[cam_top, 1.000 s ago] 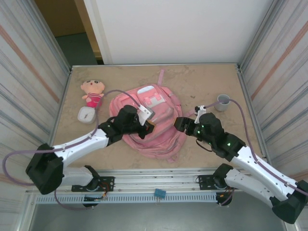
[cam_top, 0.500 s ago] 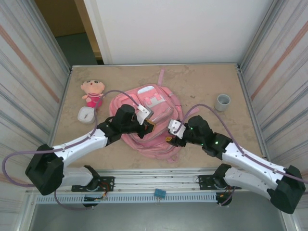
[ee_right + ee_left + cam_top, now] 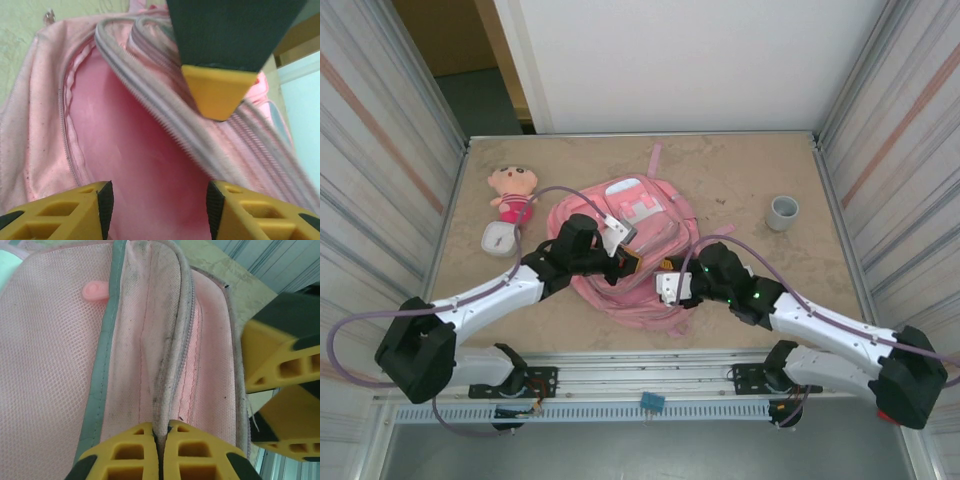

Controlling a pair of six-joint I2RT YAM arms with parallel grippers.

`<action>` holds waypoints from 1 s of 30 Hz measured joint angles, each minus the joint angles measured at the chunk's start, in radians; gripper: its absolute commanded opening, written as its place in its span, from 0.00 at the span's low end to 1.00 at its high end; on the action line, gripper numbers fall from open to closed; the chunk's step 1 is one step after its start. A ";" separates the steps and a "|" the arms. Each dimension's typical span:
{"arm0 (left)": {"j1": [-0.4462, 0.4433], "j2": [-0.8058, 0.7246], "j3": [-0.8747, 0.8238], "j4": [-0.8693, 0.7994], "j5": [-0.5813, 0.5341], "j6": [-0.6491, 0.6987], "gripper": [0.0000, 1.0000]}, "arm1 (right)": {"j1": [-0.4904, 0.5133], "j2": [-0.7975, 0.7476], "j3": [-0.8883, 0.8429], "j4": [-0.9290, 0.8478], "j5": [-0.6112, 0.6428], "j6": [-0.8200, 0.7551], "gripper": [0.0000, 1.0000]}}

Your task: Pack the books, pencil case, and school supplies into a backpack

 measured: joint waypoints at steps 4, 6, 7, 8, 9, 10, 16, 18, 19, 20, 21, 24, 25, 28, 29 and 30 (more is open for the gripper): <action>0.000 0.018 0.001 0.000 0.017 -0.012 0.01 | -0.013 -0.124 -0.001 -0.004 -0.022 0.001 0.55; 0.000 0.018 0.001 0.000 0.021 -0.016 0.01 | -0.024 -0.147 -0.001 -0.004 -0.030 0.000 0.55; 0.000 0.018 0.002 0.000 0.022 -0.019 0.01 | -0.029 -0.143 -0.001 -0.005 -0.032 -0.002 0.55; 0.000 0.018 0.002 0.000 0.024 -0.023 0.01 | -0.030 -0.128 -0.001 -0.006 -0.034 -0.004 0.55; 0.000 0.018 0.003 0.000 0.027 -0.027 0.01 | -0.033 -0.109 -0.001 -0.008 -0.035 -0.009 0.55; 0.004 0.018 0.005 0.000 0.028 -0.030 0.01 | -0.034 -0.081 -0.001 -0.009 -0.036 -0.016 0.55; 0.005 0.018 0.013 -0.008 0.035 -0.037 0.01 | -0.036 0.082 0.026 -0.010 -0.045 -0.074 0.50; 0.005 0.018 0.013 -0.009 0.036 -0.037 0.01 | -0.042 0.116 0.042 0.007 -0.044 -0.089 0.43; 0.005 0.018 0.013 -0.009 0.036 -0.038 0.02 | -0.047 0.129 0.047 0.022 -0.042 -0.097 0.35; 0.005 0.018 0.013 -0.009 0.036 -0.038 0.03 | -0.051 0.136 0.049 0.032 -0.040 -0.104 0.26; 0.005 0.018 0.013 -0.009 0.036 -0.038 0.07 | -0.057 0.140 0.050 0.043 -0.040 -0.110 0.15; 0.005 0.011 0.013 -0.008 0.031 -0.054 0.22 | -0.074 0.141 0.052 0.064 -0.046 -0.124 0.00; 0.009 0.003 0.013 -0.008 0.030 -0.064 0.27 | -0.081 0.140 0.052 0.064 -0.050 -0.130 0.00; 0.035 -0.052 -0.002 0.000 0.014 -0.100 0.41 | -0.106 0.138 0.052 0.045 -0.068 -0.134 0.00; 0.055 -0.080 -0.017 0.005 0.003 -0.118 0.44 | -0.115 0.135 0.052 0.037 -0.076 -0.134 0.00; 0.080 -0.111 -0.037 0.008 -0.004 -0.136 0.48 | -0.125 0.130 0.052 0.028 -0.083 -0.134 0.00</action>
